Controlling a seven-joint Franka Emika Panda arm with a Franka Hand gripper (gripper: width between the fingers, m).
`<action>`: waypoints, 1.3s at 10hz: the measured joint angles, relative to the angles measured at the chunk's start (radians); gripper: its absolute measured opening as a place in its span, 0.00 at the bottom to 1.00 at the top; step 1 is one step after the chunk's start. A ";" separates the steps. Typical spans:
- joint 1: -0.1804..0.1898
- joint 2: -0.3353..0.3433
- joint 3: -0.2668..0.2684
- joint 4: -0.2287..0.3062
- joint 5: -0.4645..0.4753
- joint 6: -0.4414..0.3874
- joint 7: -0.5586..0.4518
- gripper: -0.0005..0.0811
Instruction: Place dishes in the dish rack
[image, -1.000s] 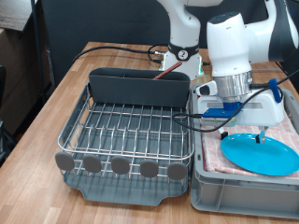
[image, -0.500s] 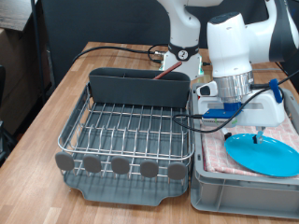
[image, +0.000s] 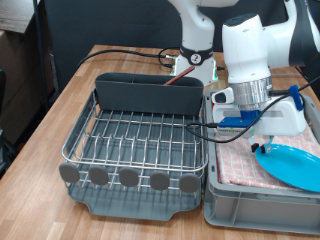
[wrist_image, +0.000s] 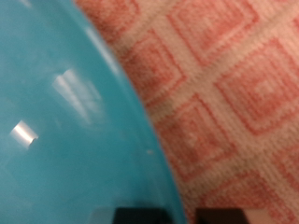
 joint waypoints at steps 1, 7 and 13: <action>-0.007 0.001 0.010 0.000 0.000 0.005 -0.004 0.05; 0.210 -0.033 -0.242 -0.001 -0.216 -0.057 0.185 0.05; 0.378 -0.145 -0.475 -0.018 -0.527 -0.217 0.447 0.04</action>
